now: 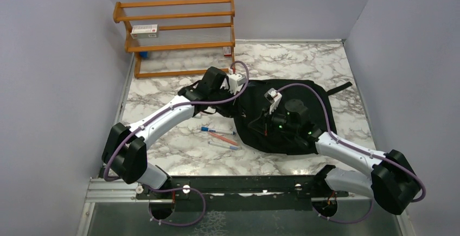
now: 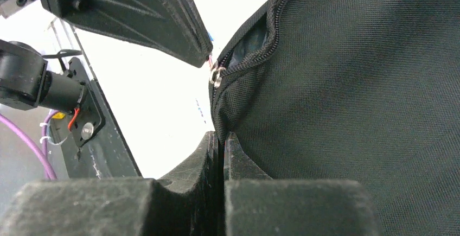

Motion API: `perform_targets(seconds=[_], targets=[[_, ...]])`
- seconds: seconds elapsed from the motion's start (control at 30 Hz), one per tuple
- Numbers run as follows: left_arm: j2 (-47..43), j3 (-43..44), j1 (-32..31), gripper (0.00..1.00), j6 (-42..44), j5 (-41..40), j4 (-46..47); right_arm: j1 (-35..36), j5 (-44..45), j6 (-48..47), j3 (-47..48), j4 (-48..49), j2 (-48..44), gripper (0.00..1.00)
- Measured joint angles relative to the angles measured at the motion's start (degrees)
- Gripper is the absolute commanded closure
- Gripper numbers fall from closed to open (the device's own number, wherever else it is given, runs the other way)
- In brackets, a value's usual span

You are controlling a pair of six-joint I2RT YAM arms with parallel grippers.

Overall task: Pack the student bag
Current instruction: Zip the student bag at the center of the board.

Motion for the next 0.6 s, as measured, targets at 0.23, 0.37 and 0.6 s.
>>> perform_targets(seconds=[0.23,0.37,0.6], targets=[[1.11,2.93,2.01,1.0,0.72,1.31,-1.92,-0.02,-0.74,-2.08,0.24,0.9,-0.11,1.0],[2.73,4.96,2.86,1.0,1.73,1.66,-3.5,-0.07,-2.03,-4.48,1.29,-0.81,0.2,1.0],[5.84,9.11,4.68,1.0,3.28,2.03,-6.62,-0.39,-4.61,-9.16,4.59,-3.41,2.86,0.99]])
